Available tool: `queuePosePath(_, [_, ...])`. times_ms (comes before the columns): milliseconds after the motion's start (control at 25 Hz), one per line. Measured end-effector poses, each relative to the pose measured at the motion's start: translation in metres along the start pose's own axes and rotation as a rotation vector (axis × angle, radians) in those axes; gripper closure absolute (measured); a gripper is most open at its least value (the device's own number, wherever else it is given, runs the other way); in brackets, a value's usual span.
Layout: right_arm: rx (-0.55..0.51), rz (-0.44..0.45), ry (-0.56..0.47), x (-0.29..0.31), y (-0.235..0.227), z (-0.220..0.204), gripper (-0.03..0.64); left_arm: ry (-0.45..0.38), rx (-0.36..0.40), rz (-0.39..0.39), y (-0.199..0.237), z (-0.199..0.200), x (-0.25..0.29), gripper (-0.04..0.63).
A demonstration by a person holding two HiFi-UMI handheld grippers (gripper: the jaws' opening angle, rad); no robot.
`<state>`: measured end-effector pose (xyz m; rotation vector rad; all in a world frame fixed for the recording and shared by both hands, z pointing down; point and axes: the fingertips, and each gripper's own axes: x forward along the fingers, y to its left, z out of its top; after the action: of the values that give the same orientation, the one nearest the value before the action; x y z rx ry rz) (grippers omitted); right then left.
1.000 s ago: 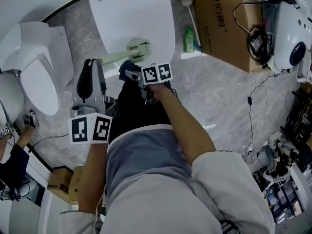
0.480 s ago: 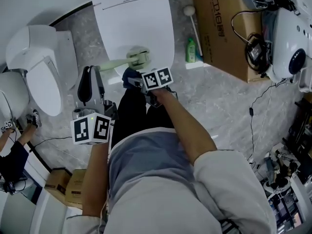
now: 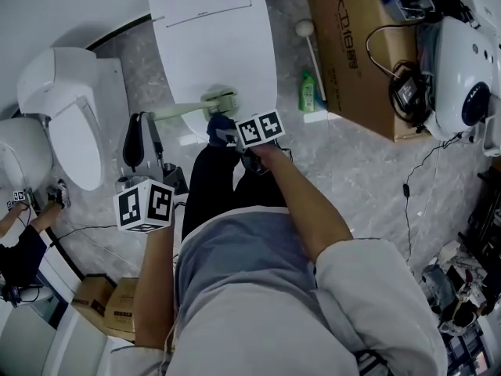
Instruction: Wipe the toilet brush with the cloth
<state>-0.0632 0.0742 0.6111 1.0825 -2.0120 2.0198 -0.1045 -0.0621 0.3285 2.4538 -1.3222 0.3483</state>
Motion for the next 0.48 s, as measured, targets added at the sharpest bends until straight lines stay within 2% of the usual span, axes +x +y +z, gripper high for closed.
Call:
queuePosePath(280, [0.003,-0.007,-0.003,-0.015,-0.013,-0.004,0.508,0.007,0.014,0.042,-0.001,-0.002,-0.002,0.595])
queuePosePath(480, [-0.032,-0.03,0.013,-0.024,-0.019,-0.005,0.508,-0.001,0.014,0.067,-0.001,0.0,-0.004,0.595])
